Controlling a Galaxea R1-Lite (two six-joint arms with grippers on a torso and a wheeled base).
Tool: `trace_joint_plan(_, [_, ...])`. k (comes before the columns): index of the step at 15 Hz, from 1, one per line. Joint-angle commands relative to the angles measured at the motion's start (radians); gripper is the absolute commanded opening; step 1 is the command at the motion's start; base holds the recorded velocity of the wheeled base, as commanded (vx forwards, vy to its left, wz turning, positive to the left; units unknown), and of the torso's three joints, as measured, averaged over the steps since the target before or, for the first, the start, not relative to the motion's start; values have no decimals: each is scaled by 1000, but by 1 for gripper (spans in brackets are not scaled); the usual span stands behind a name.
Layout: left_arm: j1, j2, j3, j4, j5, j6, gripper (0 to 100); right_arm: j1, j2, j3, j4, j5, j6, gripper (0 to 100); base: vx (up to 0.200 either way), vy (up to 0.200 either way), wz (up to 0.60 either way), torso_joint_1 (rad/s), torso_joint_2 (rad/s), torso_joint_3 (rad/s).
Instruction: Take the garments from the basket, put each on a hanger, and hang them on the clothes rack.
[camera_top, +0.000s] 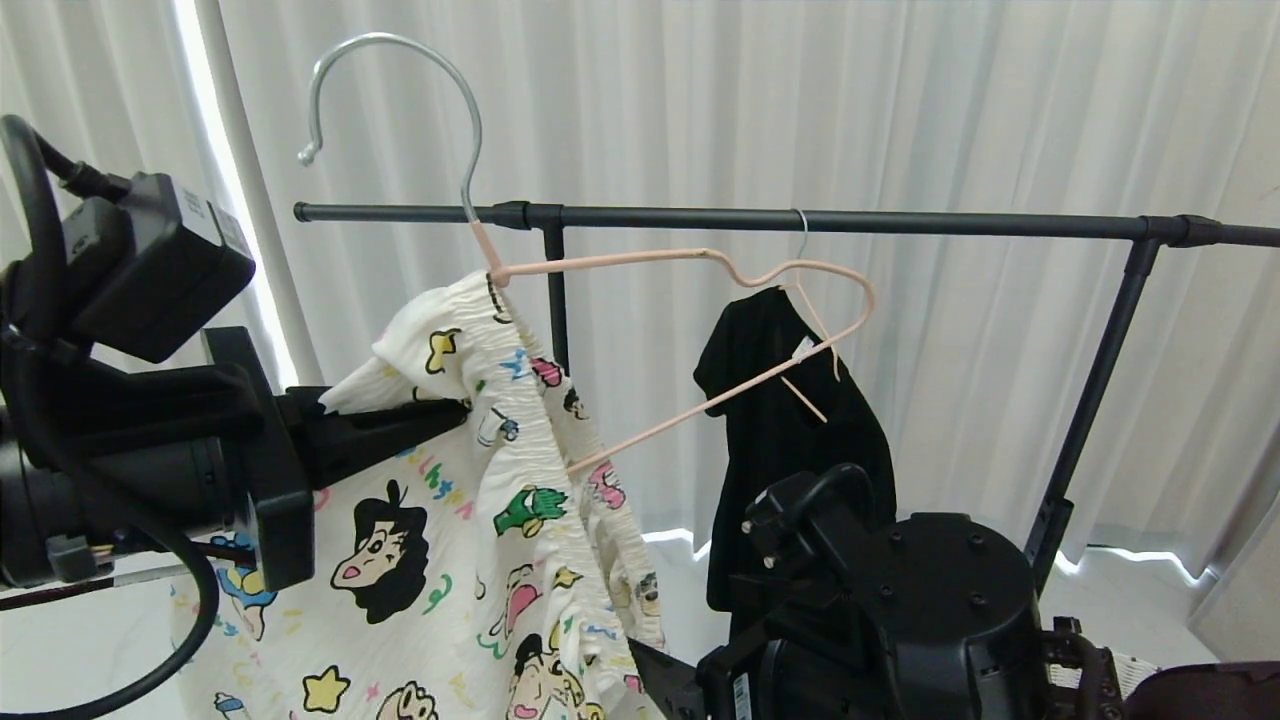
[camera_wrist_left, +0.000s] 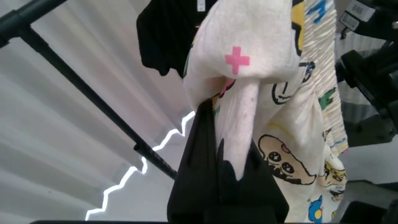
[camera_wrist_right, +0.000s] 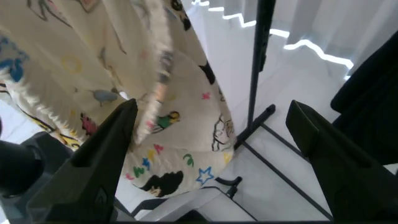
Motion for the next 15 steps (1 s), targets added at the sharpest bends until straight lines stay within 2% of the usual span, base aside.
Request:
trace_joint_plan(1, [6, -3, -2, 0, 0, -16, 0, 0, -1, 0, 21, -18, 0, 100, 0, 0, 0, 0, 0, 0])
trace_joint_plan(2, [6, -3, 0, 0, 0, -18, 0, 0, -1, 0, 26, -37, 0, 0, 0, 0, 0, 0, 0, 0])
trace_joint_plan(7, [6, -6, 26, 0, 5, -11, 0, -21, -3, 1, 44, -109, -6, 0, 0, 0, 0, 0, 0, 0])
trace_joint_plan(11, [60, -50, 124, 0, 20, -2, 0, -172, -18, -2, 40, -166, -85, 0, 0, 0, 0, 0, 0, 0])
trace_joint_plan(15, [101, -118, 273, 0, 40, 62, 0, -254, -59, -2, 40, -164, -141, 0, 0, 0, 0, 0, 0, 0])
